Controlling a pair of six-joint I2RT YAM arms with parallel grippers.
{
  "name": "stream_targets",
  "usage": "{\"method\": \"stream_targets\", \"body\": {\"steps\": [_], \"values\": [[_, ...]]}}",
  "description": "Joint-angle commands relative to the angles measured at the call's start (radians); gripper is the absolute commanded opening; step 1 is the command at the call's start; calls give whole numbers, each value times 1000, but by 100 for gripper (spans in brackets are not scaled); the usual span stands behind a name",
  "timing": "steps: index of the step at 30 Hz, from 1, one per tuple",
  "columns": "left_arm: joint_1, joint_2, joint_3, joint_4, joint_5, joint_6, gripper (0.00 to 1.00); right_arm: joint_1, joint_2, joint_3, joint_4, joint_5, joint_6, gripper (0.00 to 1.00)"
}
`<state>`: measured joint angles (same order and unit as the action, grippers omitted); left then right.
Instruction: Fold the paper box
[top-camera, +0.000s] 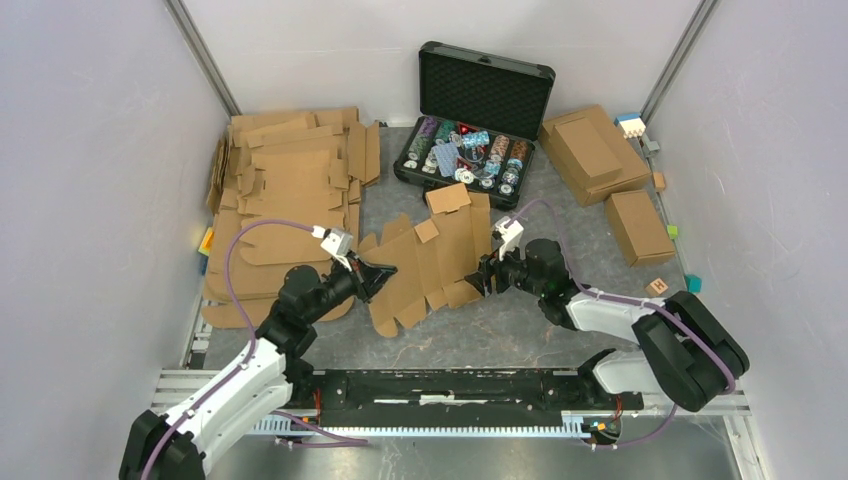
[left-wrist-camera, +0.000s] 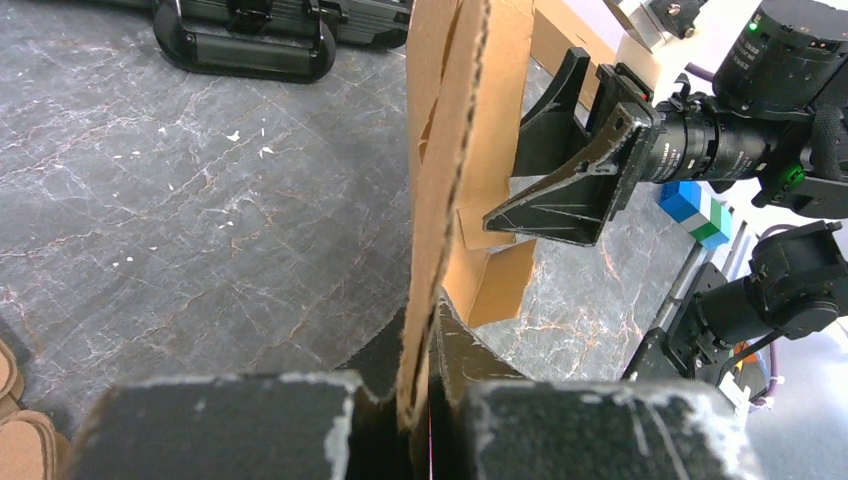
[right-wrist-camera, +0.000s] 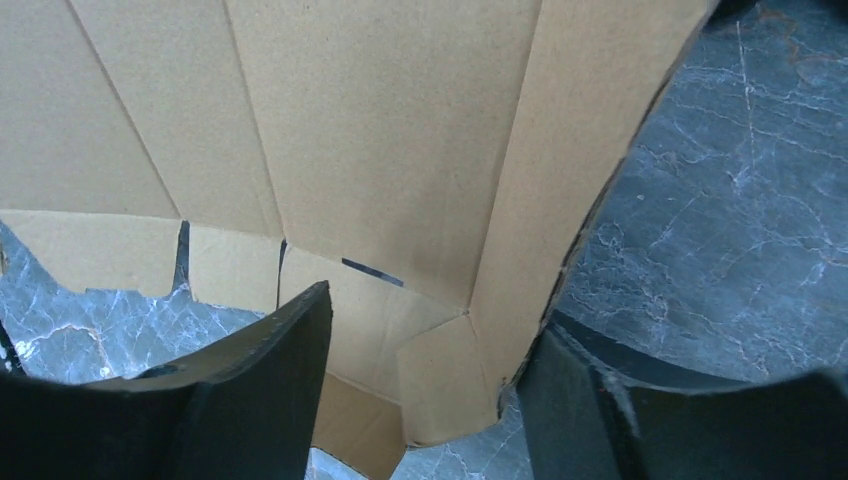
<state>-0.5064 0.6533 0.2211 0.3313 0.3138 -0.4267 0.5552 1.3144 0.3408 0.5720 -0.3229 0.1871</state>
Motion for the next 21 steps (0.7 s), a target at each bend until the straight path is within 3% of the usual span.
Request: {"method": "stream_targets", "body": {"steps": [1,4,7,21], "values": [[-22,8,6,33,-20,35,2,26,22,43,-1,79,-36,65],[-24,4,4,37,-51,19,3,45,16,38,2,104,-45,67],[-24,7,27,2,-132,-37,3,71,12,42,-14,143,-66,80],[-25,85,186,-144,-115,-197,2,189,11,38,-68,290,-148,84]]}}
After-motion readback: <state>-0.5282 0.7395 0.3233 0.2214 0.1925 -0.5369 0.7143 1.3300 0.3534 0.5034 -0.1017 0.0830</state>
